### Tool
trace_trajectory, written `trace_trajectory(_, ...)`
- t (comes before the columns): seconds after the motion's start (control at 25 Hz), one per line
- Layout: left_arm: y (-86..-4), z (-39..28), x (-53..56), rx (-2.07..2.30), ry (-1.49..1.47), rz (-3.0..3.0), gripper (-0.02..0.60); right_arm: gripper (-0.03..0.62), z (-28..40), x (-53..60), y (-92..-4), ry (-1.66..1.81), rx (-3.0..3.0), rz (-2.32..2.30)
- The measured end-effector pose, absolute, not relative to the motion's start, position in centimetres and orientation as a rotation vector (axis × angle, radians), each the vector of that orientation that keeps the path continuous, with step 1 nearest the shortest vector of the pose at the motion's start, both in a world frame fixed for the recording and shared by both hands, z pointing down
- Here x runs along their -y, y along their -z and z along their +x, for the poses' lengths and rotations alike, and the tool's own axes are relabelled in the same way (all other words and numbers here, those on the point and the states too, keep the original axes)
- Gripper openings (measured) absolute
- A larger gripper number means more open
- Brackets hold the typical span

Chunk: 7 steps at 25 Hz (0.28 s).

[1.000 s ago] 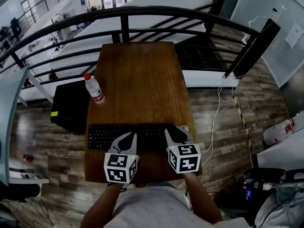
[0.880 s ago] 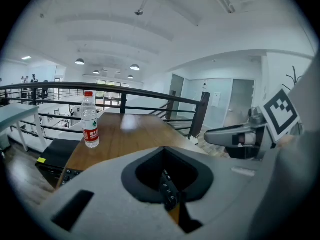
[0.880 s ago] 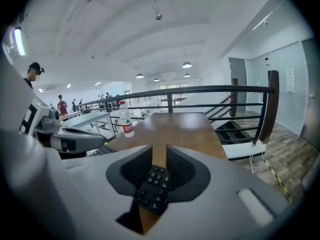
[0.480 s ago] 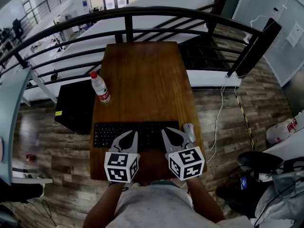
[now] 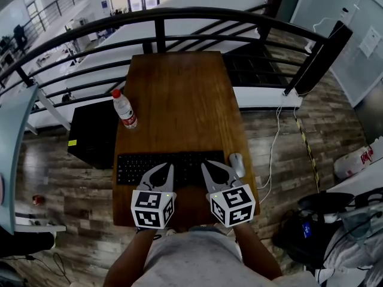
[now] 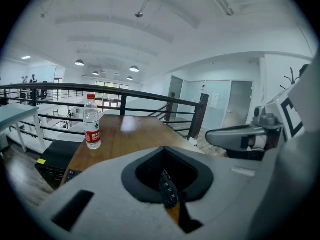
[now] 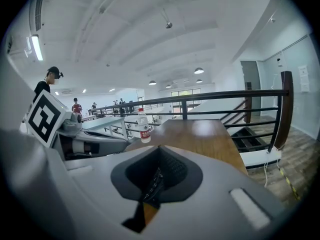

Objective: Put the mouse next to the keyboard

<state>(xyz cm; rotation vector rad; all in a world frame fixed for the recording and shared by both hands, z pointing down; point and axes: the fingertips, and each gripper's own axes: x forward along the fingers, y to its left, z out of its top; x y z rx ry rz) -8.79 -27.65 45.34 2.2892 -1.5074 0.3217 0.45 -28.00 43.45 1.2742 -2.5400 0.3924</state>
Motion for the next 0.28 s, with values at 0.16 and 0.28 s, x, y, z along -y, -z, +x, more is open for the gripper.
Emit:
trace_trajectory(0.16, -45.52, -9.02, 27.59, 1.504, -0.320, 2.294, -0.005, 0.012, 0.10, 27.84, -43.75, -0.391, 2.541, 1.275)
trace_trajectory(0.28, -45.56, -9.09, 27.61, 1.500, -0.321, 2.295, -0.005, 0.011, 0.03, 27.81, -43.82, -0.397, 2.538, 1.275)
